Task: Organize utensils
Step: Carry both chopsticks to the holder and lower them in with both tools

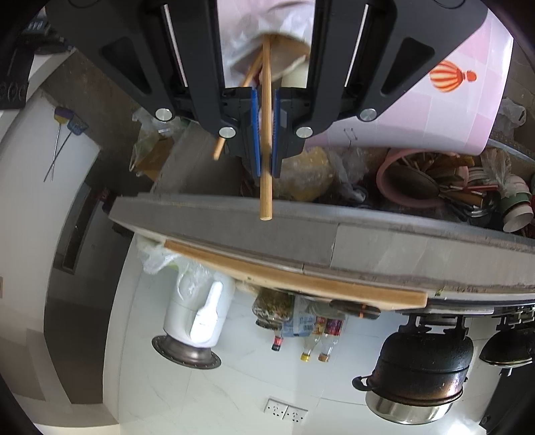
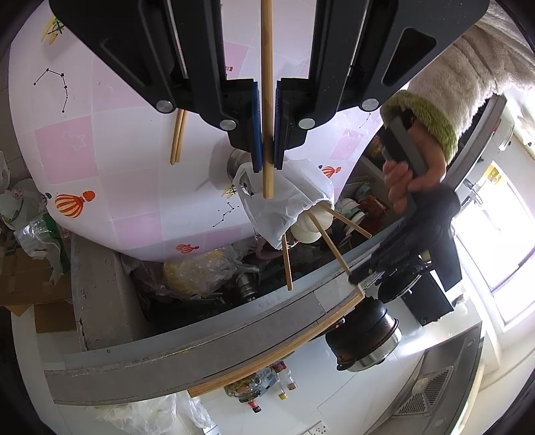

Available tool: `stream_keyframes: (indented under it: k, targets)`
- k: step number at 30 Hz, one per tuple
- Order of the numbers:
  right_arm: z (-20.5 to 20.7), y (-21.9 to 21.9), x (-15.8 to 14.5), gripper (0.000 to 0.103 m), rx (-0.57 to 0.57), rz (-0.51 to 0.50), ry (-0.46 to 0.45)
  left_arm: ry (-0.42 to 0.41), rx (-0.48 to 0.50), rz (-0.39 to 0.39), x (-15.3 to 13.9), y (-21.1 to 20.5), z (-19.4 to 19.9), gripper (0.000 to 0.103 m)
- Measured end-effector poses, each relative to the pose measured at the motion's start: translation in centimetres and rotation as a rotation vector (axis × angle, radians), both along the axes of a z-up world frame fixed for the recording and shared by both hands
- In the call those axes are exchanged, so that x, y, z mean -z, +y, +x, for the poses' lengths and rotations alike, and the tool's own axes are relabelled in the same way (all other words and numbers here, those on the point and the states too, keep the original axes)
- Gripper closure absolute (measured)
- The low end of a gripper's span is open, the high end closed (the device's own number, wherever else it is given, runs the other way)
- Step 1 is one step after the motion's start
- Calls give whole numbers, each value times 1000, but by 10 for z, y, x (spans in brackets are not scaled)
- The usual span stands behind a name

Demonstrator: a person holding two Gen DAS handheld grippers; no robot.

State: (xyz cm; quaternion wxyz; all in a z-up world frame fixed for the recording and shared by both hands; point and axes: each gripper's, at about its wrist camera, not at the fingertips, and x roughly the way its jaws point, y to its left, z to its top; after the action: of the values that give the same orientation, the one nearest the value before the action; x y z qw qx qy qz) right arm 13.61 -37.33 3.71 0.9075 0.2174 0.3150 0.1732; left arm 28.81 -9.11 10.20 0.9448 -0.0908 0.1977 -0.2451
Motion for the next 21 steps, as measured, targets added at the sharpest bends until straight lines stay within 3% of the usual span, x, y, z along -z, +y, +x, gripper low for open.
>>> stream_keyframes:
  k: [17,19,21]
  targets:
    - [-12,7,-30,96,2,-56,-53,81,12,97,32,18,-48,97]
    - [-8,10,-38,96,-6,-66,-67,88,20,95,32,21,-51,92]
    - [-2,13,-49,96,-17,-72,-86,86,16,85,30,25,-56,71]
